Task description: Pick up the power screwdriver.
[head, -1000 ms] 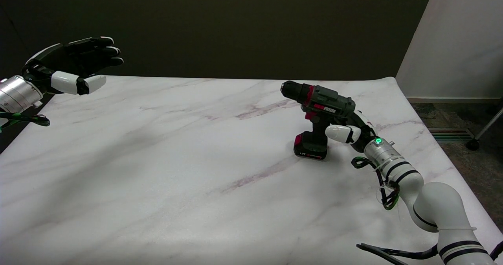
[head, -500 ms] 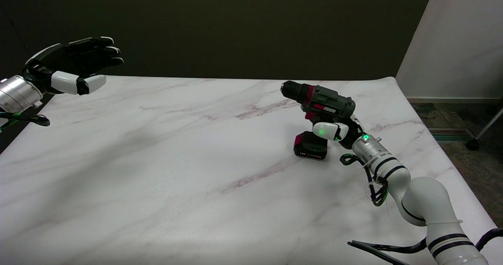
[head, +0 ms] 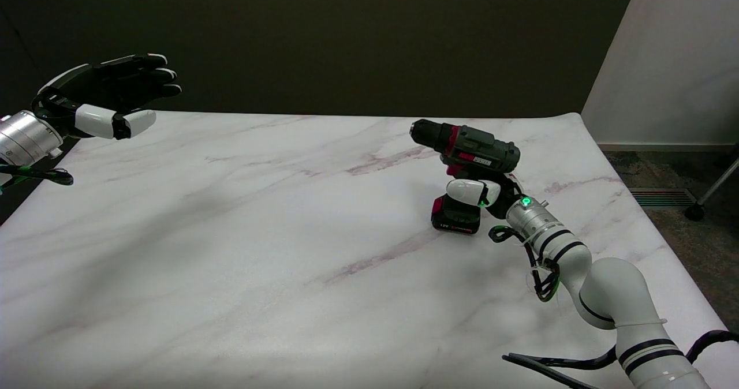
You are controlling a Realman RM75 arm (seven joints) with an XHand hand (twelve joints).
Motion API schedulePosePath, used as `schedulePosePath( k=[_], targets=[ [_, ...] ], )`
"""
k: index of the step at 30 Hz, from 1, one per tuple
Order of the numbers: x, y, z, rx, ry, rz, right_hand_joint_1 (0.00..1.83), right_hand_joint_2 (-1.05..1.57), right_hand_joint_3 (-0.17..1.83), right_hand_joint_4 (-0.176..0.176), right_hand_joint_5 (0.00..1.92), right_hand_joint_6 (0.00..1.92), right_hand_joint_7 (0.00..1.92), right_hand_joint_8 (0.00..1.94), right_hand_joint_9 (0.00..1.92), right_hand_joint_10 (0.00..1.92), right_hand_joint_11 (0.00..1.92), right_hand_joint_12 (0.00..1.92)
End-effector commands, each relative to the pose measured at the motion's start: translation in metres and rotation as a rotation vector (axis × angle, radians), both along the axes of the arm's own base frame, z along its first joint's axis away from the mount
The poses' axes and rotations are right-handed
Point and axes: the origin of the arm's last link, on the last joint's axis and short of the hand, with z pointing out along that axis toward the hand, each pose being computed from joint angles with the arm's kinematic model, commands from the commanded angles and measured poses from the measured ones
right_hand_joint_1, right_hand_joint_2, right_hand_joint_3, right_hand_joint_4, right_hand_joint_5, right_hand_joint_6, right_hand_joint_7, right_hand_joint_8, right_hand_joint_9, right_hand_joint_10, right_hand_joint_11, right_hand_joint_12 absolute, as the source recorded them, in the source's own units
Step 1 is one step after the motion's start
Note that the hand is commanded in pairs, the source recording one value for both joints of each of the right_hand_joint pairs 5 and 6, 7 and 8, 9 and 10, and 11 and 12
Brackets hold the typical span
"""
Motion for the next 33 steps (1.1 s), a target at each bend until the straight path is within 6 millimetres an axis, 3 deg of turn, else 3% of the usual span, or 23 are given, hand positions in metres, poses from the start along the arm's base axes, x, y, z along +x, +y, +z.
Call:
schedulePosePath(
  k=[1, 9, 25, 29, 31, 33],
  targets=[
    [-0.002, -0.003, -0.009, 0.024, -0.01, -0.003, 0.96, -0.35, 0.54, -0.145, 0.05, 0.05, 0.14, 0.14, 0.21, 0.21, 0.17, 0.17],
    [-0.004, -0.002, -0.005, 0.009, -0.034, -0.003, 0.97, -0.11, 0.55, -0.159, 0.28, 0.28, 0.33, 0.33, 0.46, 0.46, 0.23, 0.23],
    [-0.006, 0.0, 0.001, -0.015, -0.055, -0.005, 0.97, -0.05, 0.62, -0.169, 0.35, 0.35, 0.52, 0.52, 0.64, 0.64, 0.28, 0.28],
    [-0.005, 0.0, 0.002, -0.019, -0.053, -0.004, 0.97, -0.02, 0.61, -0.171, 0.37, 0.37, 0.81, 0.81, 0.86, 0.86, 0.36, 0.36],
    [-0.005, 0.0, 0.003, -0.022, -0.051, -0.003, 1.01, 0.06, 0.57, -0.171, 0.4, 0.4, 1.1, 1.1, 1.11, 1.11, 0.54, 0.54],
    [-0.005, 0.0, 0.005, -0.027, -0.048, -0.003, 1.02, 0.12, 0.54, -0.173, 0.43, 0.43, 1.25, 1.25, 1.28, 1.28, 0.64, 0.64]
  ],
)
